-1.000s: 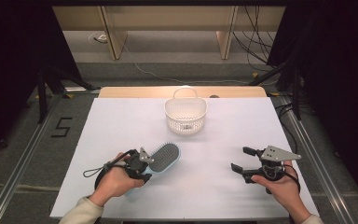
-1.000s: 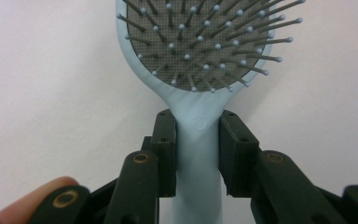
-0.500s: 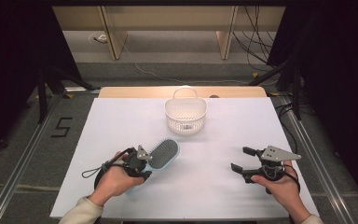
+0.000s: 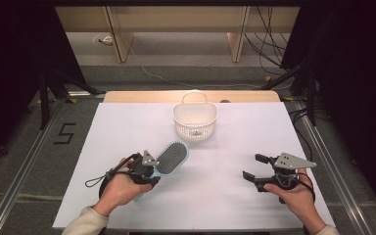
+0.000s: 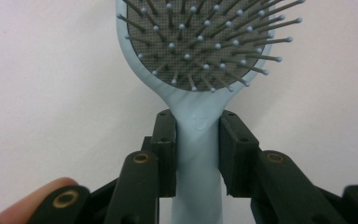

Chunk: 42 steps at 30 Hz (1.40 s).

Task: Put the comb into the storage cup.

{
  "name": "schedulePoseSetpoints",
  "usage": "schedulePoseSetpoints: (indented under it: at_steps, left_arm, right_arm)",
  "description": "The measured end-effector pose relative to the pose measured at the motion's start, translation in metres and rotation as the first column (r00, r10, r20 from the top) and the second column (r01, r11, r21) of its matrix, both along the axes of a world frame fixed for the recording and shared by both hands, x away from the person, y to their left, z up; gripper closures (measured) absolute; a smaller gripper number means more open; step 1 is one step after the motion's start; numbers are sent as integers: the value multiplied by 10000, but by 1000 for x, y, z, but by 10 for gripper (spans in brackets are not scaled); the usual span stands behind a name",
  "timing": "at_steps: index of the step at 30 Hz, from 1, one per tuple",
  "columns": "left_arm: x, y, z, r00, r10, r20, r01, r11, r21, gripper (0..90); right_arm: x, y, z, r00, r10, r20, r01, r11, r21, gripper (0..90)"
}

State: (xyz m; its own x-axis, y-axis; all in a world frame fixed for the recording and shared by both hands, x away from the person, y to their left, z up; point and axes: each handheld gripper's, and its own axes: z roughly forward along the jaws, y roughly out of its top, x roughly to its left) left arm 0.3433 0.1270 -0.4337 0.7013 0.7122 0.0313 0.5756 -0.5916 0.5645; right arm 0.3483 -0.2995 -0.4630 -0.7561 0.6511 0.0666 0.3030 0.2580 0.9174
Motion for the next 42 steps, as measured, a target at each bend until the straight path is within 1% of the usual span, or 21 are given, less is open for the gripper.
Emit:
schedulePoseSetpoints:
  at_steps: [4, 12, 13, 14, 21, 25, 37, 42]
  left_arm:
    - [1, 1, 0, 9999, 43, 92, -42, 9999, -128, 696]
    - [2, 1, 1, 9985, 140, 534, -123, 9994, -319, 697]
    - [2, 1, 1, 9988, 132, 467, -115, 9993, -359, 697]
    - [2, 1, 1, 9987, 229, 449, -210, 9989, -428, 696]
    - [2, 2, 1, 9966, 445, 696, -415, 9981, -452, 696]
    - [3, 4, 2, 9951, 583, 799, -541, 9970, -546, 697]
    - [3, 4, 3, 9913, 762, 1069, -680, 9946, -780, 697]
    - [4, 5, 3, 9905, 763, 1140, -671, 9943, -829, 697]
  right_arm:
    - [0, 0, 0, 10000, -26, -14, 26, 10000, 21, 172]
    - [0, 0, 0, 10000, -54, -14, 54, 10000, 30, 172]
    - [0, 0, 0, 10000, -43, -31, 43, 10000, 25, 172]
    - [0, 0, 0, 10000, -55, -38, 55, 10000, 25, 172]
    - [0, 0, 0, 10000, -50, 0, 50, 10000, 29, 172]
    - [0, 0, 0, 10000, -64, -28, 64, 10000, 23, 173]
    - [0, 0, 0, 10000, -77, 0, 77, 10000, 41, 173]
    - [0, 0, 0, 10000, -92, 11, 92, 9999, 54, 173]
